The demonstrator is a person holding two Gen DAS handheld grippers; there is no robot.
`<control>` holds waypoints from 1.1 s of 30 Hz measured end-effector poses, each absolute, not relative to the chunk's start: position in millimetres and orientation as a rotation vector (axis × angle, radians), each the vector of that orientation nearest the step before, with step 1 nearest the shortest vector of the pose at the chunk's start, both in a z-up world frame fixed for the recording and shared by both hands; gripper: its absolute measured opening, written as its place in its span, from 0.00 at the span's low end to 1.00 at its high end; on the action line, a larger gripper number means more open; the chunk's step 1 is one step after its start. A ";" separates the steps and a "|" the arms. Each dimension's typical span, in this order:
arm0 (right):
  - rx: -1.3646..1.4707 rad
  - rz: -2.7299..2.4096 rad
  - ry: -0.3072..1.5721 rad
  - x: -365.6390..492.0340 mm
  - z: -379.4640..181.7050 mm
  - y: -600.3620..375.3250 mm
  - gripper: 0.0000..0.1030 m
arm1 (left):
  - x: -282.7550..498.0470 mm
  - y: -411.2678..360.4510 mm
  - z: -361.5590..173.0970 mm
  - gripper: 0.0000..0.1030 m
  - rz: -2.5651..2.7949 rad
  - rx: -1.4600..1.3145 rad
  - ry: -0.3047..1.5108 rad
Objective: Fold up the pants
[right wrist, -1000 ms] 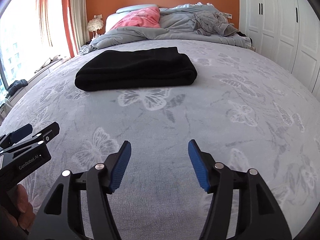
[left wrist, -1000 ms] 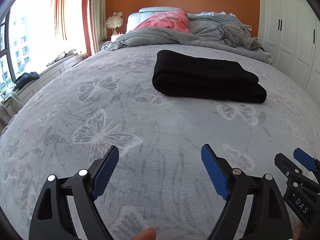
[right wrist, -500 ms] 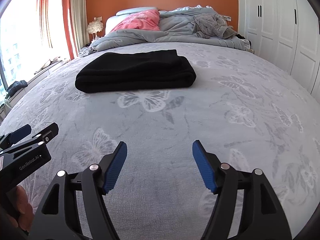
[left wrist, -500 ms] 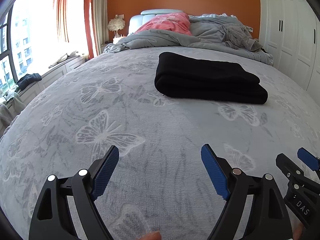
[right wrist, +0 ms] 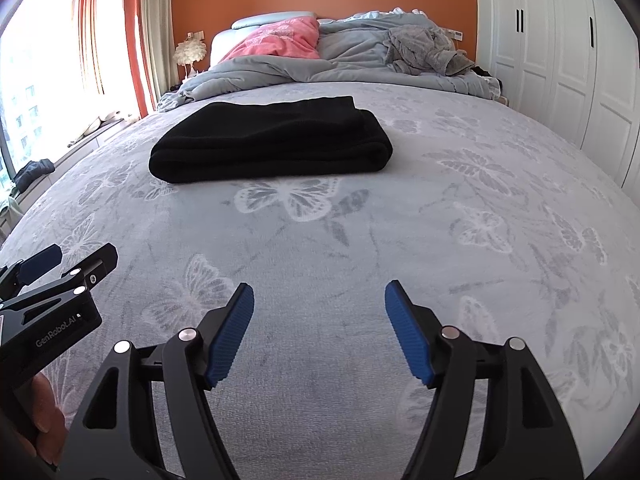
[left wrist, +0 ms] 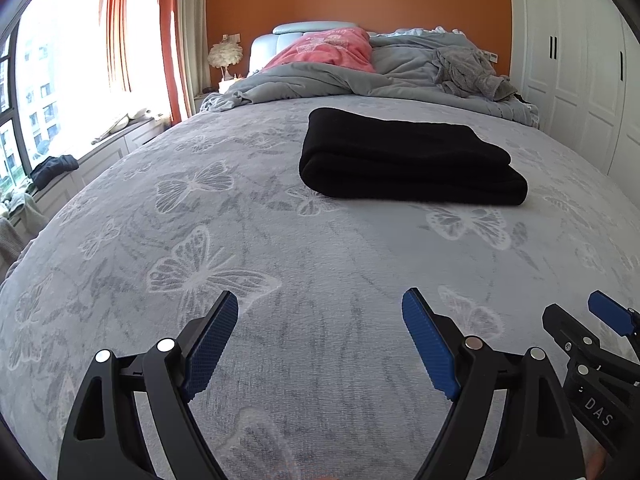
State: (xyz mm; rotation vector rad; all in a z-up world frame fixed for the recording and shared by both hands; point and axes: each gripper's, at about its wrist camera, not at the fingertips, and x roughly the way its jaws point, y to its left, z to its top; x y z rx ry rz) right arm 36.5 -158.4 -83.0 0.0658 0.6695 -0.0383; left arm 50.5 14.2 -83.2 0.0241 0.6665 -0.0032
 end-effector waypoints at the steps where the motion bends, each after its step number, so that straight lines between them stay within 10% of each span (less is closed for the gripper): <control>1: 0.067 -0.038 0.669 36.4 -83.0 -158.6 0.64 | 49.2 13.9 -82.9 0.79 -0.004 0.025 0.664; 33: 0.068 -0.037 0.669 37.2 -83.3 -160.0 0.68 | 48.6 11.0 -81.5 0.77 -0.011 0.042 0.664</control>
